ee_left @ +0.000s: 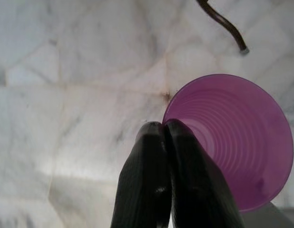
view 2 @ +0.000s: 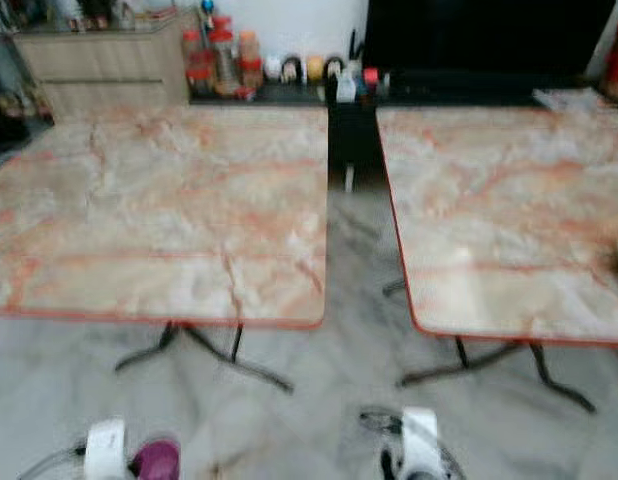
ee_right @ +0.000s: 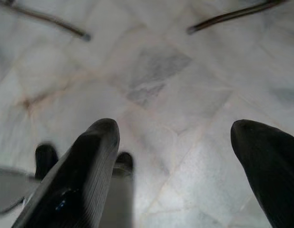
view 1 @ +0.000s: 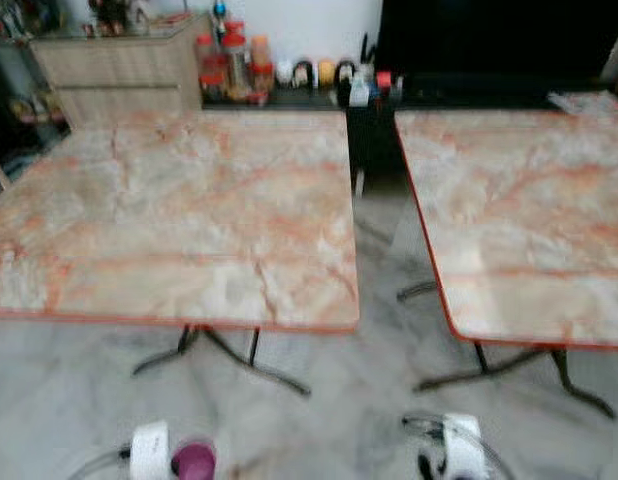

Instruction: Setting the table

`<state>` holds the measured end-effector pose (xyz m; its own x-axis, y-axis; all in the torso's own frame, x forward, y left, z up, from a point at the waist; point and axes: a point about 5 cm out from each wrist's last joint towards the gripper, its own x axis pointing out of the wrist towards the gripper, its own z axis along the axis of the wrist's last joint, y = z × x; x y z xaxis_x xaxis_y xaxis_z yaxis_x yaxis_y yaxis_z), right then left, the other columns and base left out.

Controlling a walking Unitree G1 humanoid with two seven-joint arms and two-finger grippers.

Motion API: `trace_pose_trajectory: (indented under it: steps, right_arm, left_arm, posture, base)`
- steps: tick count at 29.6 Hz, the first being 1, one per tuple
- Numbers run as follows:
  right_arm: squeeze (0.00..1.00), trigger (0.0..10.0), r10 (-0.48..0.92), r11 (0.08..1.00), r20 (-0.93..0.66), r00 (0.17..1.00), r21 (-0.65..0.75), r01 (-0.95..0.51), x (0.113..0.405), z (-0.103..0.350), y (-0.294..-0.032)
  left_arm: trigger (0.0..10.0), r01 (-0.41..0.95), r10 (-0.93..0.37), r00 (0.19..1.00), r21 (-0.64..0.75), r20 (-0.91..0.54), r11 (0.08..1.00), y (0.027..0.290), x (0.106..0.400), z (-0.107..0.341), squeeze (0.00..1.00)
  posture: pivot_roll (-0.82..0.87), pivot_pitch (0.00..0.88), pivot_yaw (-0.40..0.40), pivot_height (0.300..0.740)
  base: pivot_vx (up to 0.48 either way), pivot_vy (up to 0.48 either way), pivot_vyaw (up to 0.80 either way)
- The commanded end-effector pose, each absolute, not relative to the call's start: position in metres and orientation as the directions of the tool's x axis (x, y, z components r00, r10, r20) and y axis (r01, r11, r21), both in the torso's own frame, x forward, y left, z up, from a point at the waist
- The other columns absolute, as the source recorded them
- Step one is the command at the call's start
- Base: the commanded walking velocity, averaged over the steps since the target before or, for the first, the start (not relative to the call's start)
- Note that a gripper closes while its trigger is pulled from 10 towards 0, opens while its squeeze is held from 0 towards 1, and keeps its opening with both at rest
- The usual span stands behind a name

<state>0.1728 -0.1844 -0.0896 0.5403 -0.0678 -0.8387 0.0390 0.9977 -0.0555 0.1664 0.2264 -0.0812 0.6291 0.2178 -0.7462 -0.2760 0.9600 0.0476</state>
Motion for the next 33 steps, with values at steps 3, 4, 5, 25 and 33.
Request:
trace_pose_trajectory:
  steps: [3,4,5,25,33]
  right_arm:
    - [0.0,10.0,-0.07,0.998,-0.833,0.549,-0.056,0.043,0.176,-0.088,-0.188]
    - [0.0,10.0,-0.069,0.998,-0.833,0.548,-0.053,0.045,0.175,-0.088,-0.188]
    - [0.0,10.0,-0.069,0.998,-0.835,0.546,-0.053,0.045,0.175,-0.088,-0.188]
    - [0.0,10.0,-0.081,0.997,-0.84,0.536,-0.066,0.046,0.167,-0.091,-0.193]
    - [0.0,10.0,-0.105,0.994,-0.838,0.536,-0.07,0.085,0.166,-0.09,-0.199]
  left_arm:
    - [10.0,-0.268,0.213,0.623,0.051,-0.753,0.962,0.223,0.165,-0.083,0.0]
    - [10.0,-0.266,0.212,0.622,0.051,-0.753,0.963,0.223,0.164,-0.083,0.0]
    - [10.0,-0.265,0.211,0.622,0.051,-0.754,0.963,0.223,0.164,-0.083,0.0]
    - [10.0,-0.209,0.172,0.629,0.048,-0.758,0.977,0.216,0.166,-0.084,0.0]
    - [10.0,-0.181,0.15,0.637,0.043,-0.756,0.983,0.212,0.169,-0.083,0.0]
  posture:
    - [-0.02,0.0,0.015,0.74]
    - [-0.02,0.0,0.016,0.74]
    - [-0.02,0.0,0.016,0.74]
    - [-0.06,0.0,0.035,0.74]
    - [-0.06,0.0,0.033,0.74]
  base:
    - [0.0,-0.414,0.35]
    - [0.0,-0.416,0.0]
    - [0.0,-0.416,0.0]
    - [0.0,-0.418,0.0]
    - [0.0,-0.42,0.0]
